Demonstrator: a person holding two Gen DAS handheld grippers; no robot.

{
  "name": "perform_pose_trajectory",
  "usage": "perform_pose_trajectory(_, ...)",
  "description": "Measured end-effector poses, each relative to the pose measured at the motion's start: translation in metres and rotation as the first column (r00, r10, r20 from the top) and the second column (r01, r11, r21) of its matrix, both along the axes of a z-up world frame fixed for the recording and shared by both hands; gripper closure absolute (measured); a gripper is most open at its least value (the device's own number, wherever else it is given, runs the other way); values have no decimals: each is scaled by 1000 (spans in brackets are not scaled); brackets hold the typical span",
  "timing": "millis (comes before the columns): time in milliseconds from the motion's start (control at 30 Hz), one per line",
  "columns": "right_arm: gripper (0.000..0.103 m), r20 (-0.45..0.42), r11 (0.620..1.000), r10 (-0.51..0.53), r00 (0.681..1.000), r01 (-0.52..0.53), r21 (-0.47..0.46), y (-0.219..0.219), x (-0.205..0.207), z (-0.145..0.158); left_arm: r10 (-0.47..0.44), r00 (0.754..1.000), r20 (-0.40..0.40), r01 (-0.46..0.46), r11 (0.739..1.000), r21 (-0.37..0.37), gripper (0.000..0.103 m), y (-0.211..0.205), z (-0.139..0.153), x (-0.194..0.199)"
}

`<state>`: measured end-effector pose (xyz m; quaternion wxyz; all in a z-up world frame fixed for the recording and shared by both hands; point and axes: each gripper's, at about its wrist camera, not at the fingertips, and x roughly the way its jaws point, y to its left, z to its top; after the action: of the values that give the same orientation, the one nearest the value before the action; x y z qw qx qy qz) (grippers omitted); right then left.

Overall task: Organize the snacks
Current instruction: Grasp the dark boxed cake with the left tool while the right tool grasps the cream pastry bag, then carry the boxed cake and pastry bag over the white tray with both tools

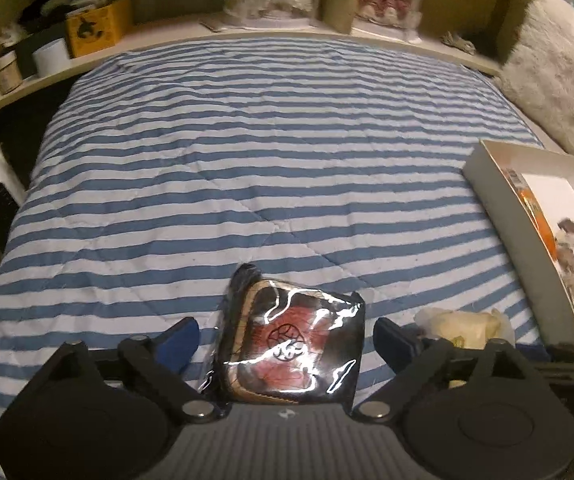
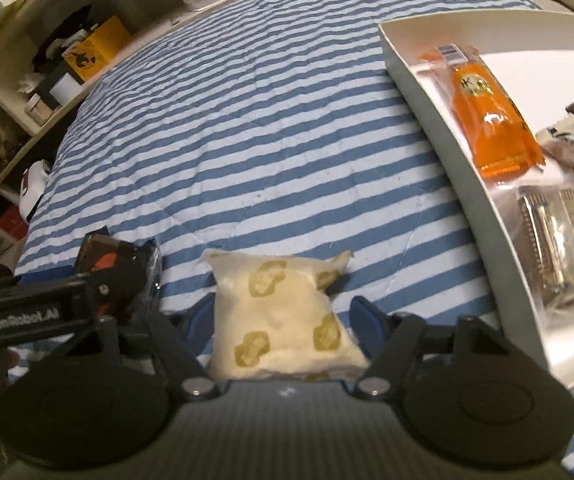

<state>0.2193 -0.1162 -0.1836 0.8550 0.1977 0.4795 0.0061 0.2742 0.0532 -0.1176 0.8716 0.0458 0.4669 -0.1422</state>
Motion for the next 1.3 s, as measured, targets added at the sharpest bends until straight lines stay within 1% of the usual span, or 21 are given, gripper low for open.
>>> perform_pose_trajectory(33, 32, 4, 1000, 8, 1000, -8, 0, -4, -3, 2, -9, 1000, -6, 9, 1000, 5, 9, -1, -2, 1)
perform_pose_trajectory(67, 36, 9, 1000, 21, 1000, -21, 3, -3, -3, 2, -22, 1000, -12, 22, 1000, 9, 9, -2, -3, 1)
perform_pose_trajectory(200, 42, 29, 995, 98, 995, -97, -25, -5, -1, 2, -70, 997, -38, 71, 997, 27, 9, -9, -8, -1)
perform_pose_trajectory(267, 46, 40, 991, 127, 991, -126, -34, -8, 0, 5, -85, 995, -55, 86, 996, 16, 10, -9, -8, -2)
perform_pose_trajectory(367, 47, 56, 987, 156, 986, -153, -57, -11, -3, 6, -105, 991, -80, 104, 994, -20, 10, -11, -5, -5)
perform_pose_trajectory(400, 49, 61, 985, 163, 985, -159, -66, -12, -5, 7, -102, 992, -80, 101, 995, -23, 13, -12, -5, -5)
perform_pose_trajectory(533, 49, 76, 980, 185, 980, -178, -93, -17, -14, 10, -10, 997, -72, 8, 1000, -28, 24, -12, -6, -2)
perform_pose_trajectory(567, 50, 77, 979, 189, 979, -181, -96, -19, -12, 10, 4, 997, -71, -6, 999, -34, 24, -12, -7, -1)
perform_pose_trajectory(667, 50, 87, 976, 201, 976, -193, -98, -22, -14, 12, 21, 997, -70, -23, 999, -30, 27, -15, -10, -1)
perform_pose_trajectory(733, 50, 94, 975, 207, 974, -198, -103, -27, -16, 15, 18, 998, -62, -20, 999, -25, 31, -18, -9, -2)
perform_pose_trajectory(800, 50, 106, 973, 214, 971, -203, -106, -32, -20, 20, 22, 998, -52, -24, 999, -23, 32, -18, -4, -4)
perform_pose_trajectory(900, 50, 132, 968, 239, 962, -226, -109, -36, -21, 29, 38, 999, -23, -39, 998, -41, 33, -16, 6, -10)
perform_pose_trajectory(1033, 50, 169, 963, 260, 951, -243, -112, -48, -22, 43, 71, 997, 17, -69, 994, -86, 33, -15, 22, -20)
perform_pose_trajectory(1200, 50, 216, 959, 278, 936, -260, -111, -63, -23, 60, 117, 989, 90, -106, 987, -119, 33, -17, 46, -37)
perform_pose_trajectory(1300, 50, 244, 956, 293, 924, -273, -112, -73, -25, 71, 146, 983, 111, -129, 980, -154, 33, -19, 57, -46)
